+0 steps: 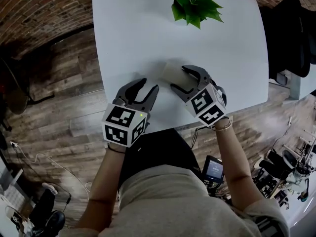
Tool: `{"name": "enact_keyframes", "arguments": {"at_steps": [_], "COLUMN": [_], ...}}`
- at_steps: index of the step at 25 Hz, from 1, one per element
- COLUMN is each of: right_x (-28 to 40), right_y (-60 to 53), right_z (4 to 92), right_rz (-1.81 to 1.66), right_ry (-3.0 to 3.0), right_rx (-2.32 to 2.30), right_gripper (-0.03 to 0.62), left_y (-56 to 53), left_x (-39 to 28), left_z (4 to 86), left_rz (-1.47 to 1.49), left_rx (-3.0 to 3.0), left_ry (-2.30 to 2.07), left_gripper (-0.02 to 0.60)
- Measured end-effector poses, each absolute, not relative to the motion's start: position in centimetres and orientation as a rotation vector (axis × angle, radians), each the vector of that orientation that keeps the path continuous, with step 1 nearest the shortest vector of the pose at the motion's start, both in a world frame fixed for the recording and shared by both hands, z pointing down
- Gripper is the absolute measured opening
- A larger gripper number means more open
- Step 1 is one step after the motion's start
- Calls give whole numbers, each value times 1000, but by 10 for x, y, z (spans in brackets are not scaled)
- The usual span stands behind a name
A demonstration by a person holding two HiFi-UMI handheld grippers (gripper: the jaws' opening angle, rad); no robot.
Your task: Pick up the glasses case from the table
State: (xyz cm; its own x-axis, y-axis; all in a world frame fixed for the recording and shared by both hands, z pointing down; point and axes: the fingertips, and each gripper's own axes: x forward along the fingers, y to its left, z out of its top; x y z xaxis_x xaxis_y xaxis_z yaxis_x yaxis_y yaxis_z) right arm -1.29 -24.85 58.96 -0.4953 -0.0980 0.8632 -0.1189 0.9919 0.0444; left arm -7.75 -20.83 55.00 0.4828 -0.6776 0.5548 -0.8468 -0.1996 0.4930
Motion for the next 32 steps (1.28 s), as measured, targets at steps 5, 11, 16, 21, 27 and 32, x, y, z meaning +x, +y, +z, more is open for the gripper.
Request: {"name": "enact_keyframes", "arguments": {"at_steps": [5, 11, 16, 21, 27, 32], "right_x": [-16, -14, -6, -1, 4, 9], "right_y": [-244, -232, -222, -212, -198, -195], "right_z": [575, 556, 546, 534, 528, 529], "right_rz": [20, -44, -103, -141, -172, -194], "right_ry": [-2188, -2299, -2358, -2414, -2447, -2427], "right_rx": [142, 121, 123, 141, 142, 159], "right_gripper": [282, 282, 282, 282, 282, 284], "left_y": [-213, -223, -228, -224, -217, -213], "left_x": [-60, -39, -21, 1, 25, 32], "left_z": [549, 542, 531, 527, 530, 526], "left_rz": [256, 146, 67, 85, 163, 174], "left_rx": [1980, 1972, 1953, 1961, 1983, 2005], "left_ry": [-1160, -1041, -953, -866, -777, -767], "left_gripper": [233, 252, 253, 253, 250, 181]}}
